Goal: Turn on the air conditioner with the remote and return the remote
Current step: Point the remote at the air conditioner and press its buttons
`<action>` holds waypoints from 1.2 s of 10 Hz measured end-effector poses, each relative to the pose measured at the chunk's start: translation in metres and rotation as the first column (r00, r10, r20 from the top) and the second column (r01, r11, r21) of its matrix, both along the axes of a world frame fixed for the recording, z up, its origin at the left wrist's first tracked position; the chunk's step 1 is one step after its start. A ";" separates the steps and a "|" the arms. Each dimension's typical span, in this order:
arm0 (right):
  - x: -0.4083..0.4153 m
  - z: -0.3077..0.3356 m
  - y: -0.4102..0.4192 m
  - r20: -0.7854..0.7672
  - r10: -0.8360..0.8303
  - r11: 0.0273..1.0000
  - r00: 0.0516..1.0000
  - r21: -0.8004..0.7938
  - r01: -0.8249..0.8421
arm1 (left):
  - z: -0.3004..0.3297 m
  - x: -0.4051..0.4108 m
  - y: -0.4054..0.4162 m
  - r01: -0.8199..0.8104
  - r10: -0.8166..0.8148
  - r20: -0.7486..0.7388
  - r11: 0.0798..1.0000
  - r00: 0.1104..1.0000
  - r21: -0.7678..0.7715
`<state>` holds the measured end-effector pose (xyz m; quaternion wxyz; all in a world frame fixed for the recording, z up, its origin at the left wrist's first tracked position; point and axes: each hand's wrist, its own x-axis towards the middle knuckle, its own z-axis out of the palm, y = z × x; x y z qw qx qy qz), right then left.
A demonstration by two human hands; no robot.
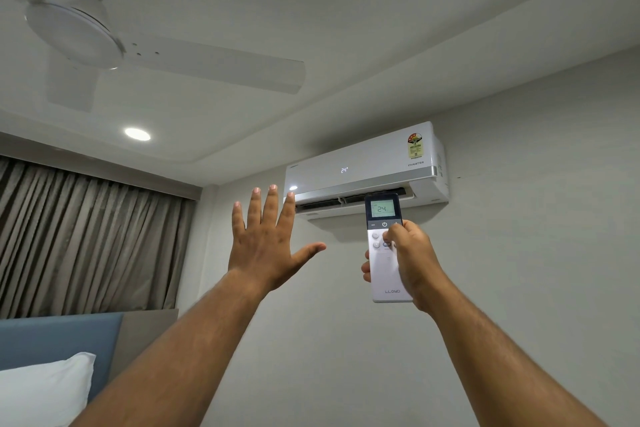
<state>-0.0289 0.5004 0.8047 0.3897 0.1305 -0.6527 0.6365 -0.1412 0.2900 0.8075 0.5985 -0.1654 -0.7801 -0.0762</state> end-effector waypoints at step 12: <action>-0.009 0.001 -0.004 -0.005 0.016 1.000 1.000 0.014 -0.016 | -0.006 -0.008 -0.005 -0.014 0.014 0.010 0.999 1.000 0.030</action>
